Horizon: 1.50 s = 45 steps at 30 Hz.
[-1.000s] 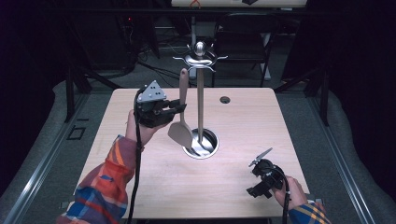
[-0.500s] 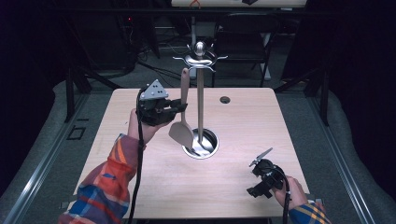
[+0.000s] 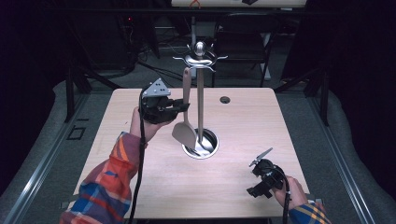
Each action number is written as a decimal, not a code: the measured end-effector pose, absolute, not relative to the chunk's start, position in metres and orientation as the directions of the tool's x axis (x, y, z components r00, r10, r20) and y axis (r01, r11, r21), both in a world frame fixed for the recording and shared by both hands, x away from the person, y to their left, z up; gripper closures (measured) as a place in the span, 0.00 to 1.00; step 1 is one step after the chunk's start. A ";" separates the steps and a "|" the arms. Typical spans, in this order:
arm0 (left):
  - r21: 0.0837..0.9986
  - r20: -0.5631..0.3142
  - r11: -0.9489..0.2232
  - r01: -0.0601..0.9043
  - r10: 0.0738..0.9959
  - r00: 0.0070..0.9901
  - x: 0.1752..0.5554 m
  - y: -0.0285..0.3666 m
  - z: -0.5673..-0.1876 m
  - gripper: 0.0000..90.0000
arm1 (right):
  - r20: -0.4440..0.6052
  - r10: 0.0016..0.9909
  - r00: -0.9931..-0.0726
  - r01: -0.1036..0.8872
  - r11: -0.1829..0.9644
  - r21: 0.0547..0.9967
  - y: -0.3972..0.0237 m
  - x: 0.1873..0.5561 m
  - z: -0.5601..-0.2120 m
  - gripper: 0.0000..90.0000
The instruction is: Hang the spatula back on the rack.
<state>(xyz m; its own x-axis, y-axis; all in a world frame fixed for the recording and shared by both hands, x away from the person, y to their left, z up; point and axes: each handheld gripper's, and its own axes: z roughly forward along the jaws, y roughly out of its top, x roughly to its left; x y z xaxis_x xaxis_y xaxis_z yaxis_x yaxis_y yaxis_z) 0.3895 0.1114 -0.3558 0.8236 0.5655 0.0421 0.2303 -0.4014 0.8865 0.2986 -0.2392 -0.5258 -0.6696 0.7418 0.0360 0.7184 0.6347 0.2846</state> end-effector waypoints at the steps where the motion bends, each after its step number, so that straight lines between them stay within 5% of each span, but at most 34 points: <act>1: 0.884 0.048 -0.408 0.229 0.565 0.823 0.390 0.111 -0.356 0.85 | 0.036 0.742 -0.669 0.719 0.634 0.285 -0.239 0.299 -0.526 0.20; 12: 0.856 0.186 -0.487 0.175 0.606 0.774 0.385 0.100 -0.354 0.82 | 0.037 0.740 -0.672 0.717 0.637 0.282 -0.238 0.298 -0.526 0.19; 20: 0.854 0.210 -0.499 0.147 0.589 0.780 0.383 0.094 -0.354 0.75 | 0.037 0.742 -0.670 0.718 0.634 0.287 -0.238 0.298 -0.527 0.19; 29: 0.852 0.155 -0.479 0.211 0.616 0.772 0.380 0.104 -0.359 0.41 | 0.038 0.738 -0.674 0.716 0.639 0.281 -0.240 0.298 -0.525 0.20; 34: 0.835 0.184 -0.507 0.213 0.623 0.760 0.370 0.115 -0.363 0.31 | 0.035 0.739 -0.673 0.716 0.638 0.283 -0.239 0.298 -0.525 0.20; 35: 0.836 0.183 -0.503 0.219 0.632 0.753 0.368 0.117 -0.364 0.22 | 0.036 0.739 -0.673 0.717 0.639 0.279 -0.238 0.298 -0.525 0.20; 45: 0.796 0.214 -0.533 0.287 0.691 0.690 0.342 0.148 -0.370 0.11 | 0.036 0.739 -0.673 0.716 0.639 0.279 -0.238 0.297 -0.527 0.20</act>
<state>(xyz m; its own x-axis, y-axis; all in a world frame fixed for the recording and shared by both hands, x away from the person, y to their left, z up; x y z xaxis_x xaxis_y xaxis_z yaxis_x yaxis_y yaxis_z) 0.3423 0.1479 -0.3699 0.6900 0.6914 0.2142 0.2865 -0.5327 0.7963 0.2974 -0.2379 -0.5266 -0.6732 0.7386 0.0364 0.7165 0.6393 0.2791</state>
